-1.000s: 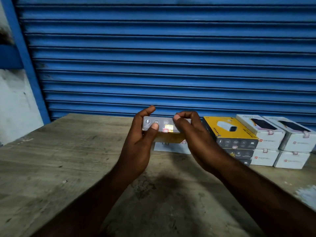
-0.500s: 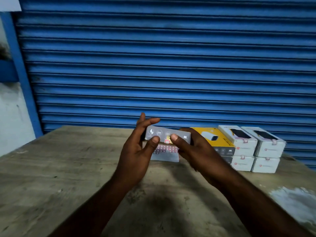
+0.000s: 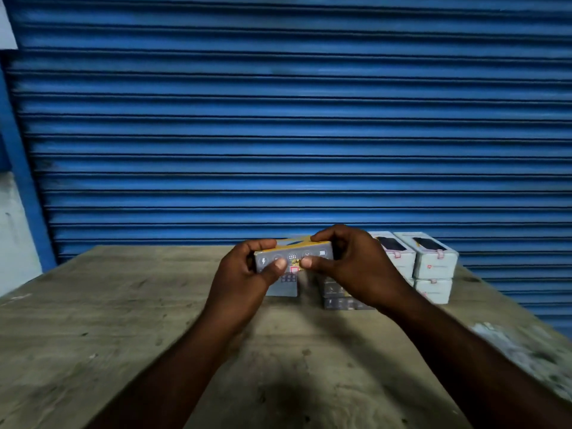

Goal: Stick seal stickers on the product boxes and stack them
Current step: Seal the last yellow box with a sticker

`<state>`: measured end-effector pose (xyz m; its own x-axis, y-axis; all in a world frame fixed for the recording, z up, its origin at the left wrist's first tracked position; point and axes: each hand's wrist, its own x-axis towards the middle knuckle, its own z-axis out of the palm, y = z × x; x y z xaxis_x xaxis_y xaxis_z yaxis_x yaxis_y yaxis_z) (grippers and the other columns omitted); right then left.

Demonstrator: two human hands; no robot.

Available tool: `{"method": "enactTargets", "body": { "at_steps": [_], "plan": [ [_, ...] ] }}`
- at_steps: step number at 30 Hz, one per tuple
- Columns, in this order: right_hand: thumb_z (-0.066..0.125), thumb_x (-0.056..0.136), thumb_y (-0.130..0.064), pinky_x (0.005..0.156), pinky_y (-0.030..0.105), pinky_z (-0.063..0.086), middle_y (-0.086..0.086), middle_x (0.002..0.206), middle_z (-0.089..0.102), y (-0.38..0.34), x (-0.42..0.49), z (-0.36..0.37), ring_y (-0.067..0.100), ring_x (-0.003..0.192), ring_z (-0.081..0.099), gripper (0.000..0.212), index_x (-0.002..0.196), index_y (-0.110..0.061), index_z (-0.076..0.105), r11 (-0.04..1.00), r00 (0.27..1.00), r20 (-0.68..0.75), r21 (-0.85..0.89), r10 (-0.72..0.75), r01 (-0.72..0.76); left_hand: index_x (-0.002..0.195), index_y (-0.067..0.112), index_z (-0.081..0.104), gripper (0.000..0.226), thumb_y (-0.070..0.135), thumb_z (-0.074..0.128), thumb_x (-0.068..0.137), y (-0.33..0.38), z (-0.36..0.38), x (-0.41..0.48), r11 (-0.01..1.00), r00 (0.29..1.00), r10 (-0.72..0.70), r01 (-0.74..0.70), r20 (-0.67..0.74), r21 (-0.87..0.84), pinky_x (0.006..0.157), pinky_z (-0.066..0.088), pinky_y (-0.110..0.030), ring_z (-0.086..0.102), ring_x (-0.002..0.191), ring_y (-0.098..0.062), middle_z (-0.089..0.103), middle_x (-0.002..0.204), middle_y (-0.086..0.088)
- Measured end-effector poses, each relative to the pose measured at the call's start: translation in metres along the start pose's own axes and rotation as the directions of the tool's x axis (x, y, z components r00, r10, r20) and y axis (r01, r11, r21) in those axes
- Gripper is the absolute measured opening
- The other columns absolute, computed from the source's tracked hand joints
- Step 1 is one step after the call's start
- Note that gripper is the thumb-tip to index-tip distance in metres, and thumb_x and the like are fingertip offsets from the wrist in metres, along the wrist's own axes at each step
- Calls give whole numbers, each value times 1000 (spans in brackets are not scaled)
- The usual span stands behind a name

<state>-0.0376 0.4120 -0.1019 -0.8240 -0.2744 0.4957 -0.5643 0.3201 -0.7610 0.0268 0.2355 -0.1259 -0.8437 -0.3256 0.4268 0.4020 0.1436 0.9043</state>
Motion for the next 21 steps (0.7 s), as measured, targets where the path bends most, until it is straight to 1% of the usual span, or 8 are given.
{"method": "enactTargets", "body": {
  "at_steps": [2, 4, 5, 6, 8, 11, 14, 21],
  "plan": [
    [92, 59, -40, 80, 27, 56, -10, 90, 74, -1, 1, -12, 7, 84, 70, 42, 93, -28, 69, 994, 1000, -8, -110, -3, 2, 99, 26, 67, 29, 5, 78, 81, 1, 5, 5, 998, 999, -3, 2, 33, 56, 80, 60, -30, 73, 87, -13, 75, 104, -4],
    [93, 57, -40, 67, 9, 47, -13, 90, 71, 1, 0, -23, 2, 80, 65, 46, 95, -26, 71, 976, 999, -30, -215, -23, 16, 98, 27, 68, 32, 5, 81, 79, 0, 12, 11, 992, 998, 17, -25, 62, 125, 86, 60, -39, 74, 91, -17, 75, 105, -3],
    [92, 57, -43, 64, 8, 45, -15, 90, 70, 1, 0, -28, 3, 80, 64, 48, 96, -27, 71, 964, 998, -43, -266, -37, 24, 98, 28, 68, 33, 4, 81, 78, 0, 17, 14, 989, 997, 25, -35, 71, 142, 88, 59, -42, 73, 93, -19, 75, 106, -3],
    [91, 56, -47, 66, 10, 44, -16, 92, 69, 4, 0, -32, 4, 83, 63, 49, 97, -28, 71, 949, 997, -54, -314, -49, 29, 98, 28, 69, 34, 3, 81, 78, -1, 22, 18, 987, 996, 32, -45, 81, 156, 90, 58, -44, 73, 95, -20, 75, 106, -4],
    [88, 57, -54, 79, 23, 44, -20, 98, 66, 8, 3, -39, 5, 94, 60, 53, 101, -31, 70, 915, 995, -73, -401, -65, 30, 101, 28, 70, 37, 2, 81, 78, -4, 32, 26, 979, 994, 40, -60, 104, 194, 93, 57, -45, 72, 97, -18, 74, 109, -2],
    [80, 61, -64, 102, 37, 32, -18, 108, 63, 23, 11, -47, 10, 111, 50, 56, 109, -37, 68, 835, 990, -109, -549, -88, 14, 115, 20, 70, 42, 7, 83, 77, -9, 51, 38, 948, 992, 70, -100, 108, 304, 94, 55, -36, 70, 99, -15, 72, 113, -1],
    [74, 67, -68, 105, 39, 17, -13, 119, 66, 42, 21, -50, 17, 125, 45, 56, 114, -38, 66, 774, 991, -112, -633, -69, -18, 123, 18, 68, 49, 12, 83, 78, -15, 67, 48, 912, 992, 68, -106, 111, 395, 95, 53, -34, 67, 103, -17, 71, 118, -3],
    [67, 79, -63, 112, 42, 9, -5, 122, 64, 66, 27, -58, 22, 134, 37, 49, 119, -36, 60, 694, 996, -77, -719, -49, -21, 138, 15, 58, 60, 18, 80, 82, -33, 91, 65, 853, 981, 6, -108, 196, 511, 106, 46, -37, 61, 119, -22, 63, 135, -5]
  ]
}}
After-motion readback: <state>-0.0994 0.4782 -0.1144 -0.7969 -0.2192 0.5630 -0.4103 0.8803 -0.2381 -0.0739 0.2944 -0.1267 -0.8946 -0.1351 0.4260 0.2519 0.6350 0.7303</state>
